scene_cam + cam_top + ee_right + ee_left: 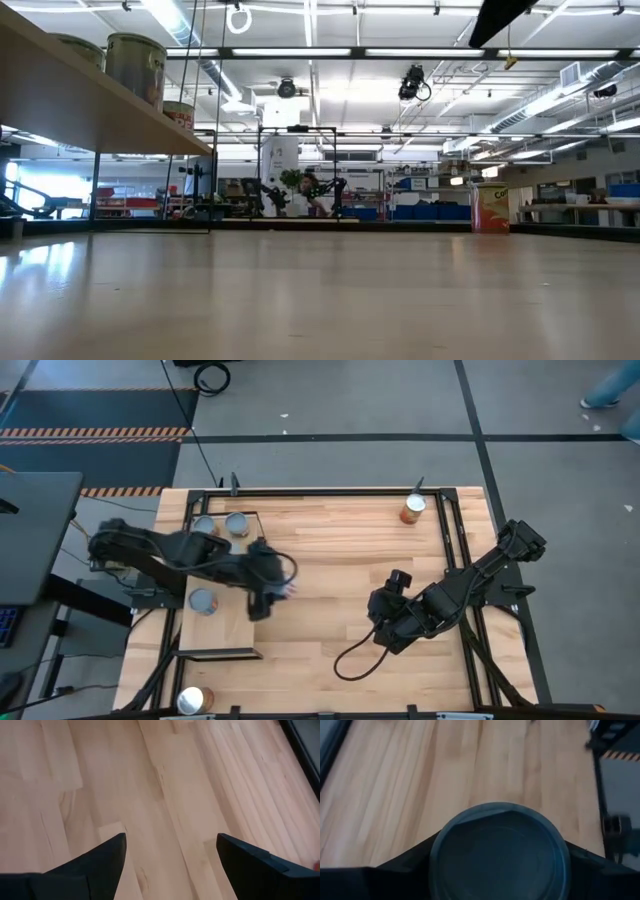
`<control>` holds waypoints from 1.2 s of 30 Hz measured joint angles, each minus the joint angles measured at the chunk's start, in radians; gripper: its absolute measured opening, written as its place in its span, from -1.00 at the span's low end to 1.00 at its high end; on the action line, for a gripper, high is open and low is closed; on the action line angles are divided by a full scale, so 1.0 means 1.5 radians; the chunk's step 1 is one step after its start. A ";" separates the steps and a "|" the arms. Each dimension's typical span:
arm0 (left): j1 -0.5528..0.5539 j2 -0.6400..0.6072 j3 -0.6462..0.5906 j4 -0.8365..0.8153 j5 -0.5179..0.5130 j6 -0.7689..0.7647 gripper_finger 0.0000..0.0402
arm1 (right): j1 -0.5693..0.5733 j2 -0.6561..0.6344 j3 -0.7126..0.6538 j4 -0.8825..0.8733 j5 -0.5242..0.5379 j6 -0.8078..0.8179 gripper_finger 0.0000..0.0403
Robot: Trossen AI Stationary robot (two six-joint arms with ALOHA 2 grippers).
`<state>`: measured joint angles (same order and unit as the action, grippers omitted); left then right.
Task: Pick and place cans onto a shelf
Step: Put the canned carrots on the shelf
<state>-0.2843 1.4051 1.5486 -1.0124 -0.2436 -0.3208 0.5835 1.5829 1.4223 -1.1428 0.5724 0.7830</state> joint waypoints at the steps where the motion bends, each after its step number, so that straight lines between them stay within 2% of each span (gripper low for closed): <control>1: -0.005 -0.010 0.000 -0.033 0.000 -0.015 0.43 | 0.000 0.000 0.000 0.006 0.006 0.002 0.57; 6: -0.060 -0.057 0.000 -0.154 0.011 -0.098 0.43 | -0.001 0.000 0.000 0.016 0.031 0.005 0.57; 12: -0.124 -0.063 -0.001 -0.277 0.026 -0.193 0.43 | -0.018 0.000 0.000 0.016 0.038 0.001 0.57; 18: -0.184 -0.063 -0.001 -0.286 0.021 -0.273 0.43 | -0.047 -0.005 0.000 0.015 0.036 -0.047 0.57; 22: -0.222 -0.063 -0.001 -0.303 0.009 -0.349 0.43 | -0.070 -0.020 0.000 0.008 0.003 -0.022 0.57; 27: -0.252 -0.062 -0.001 -0.328 -0.041 -0.506 0.43 | -0.060 -0.089 -0.001 -0.001 0.104 0.037 0.57; 30: -0.253 -0.060 -0.001 -0.334 -0.070 -0.558 0.43 | -0.053 -0.140 -0.037 0.002 0.117 0.071 0.57; 36: -0.241 -0.053 -0.001 -0.357 -0.083 -0.645 0.43 | -0.032 -0.236 -0.184 0.063 0.085 0.142 0.57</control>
<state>-0.6460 1.3253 1.5467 -1.5485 -0.3683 -1.2878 0.5350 1.2291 1.1459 -1.0489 0.7005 0.9961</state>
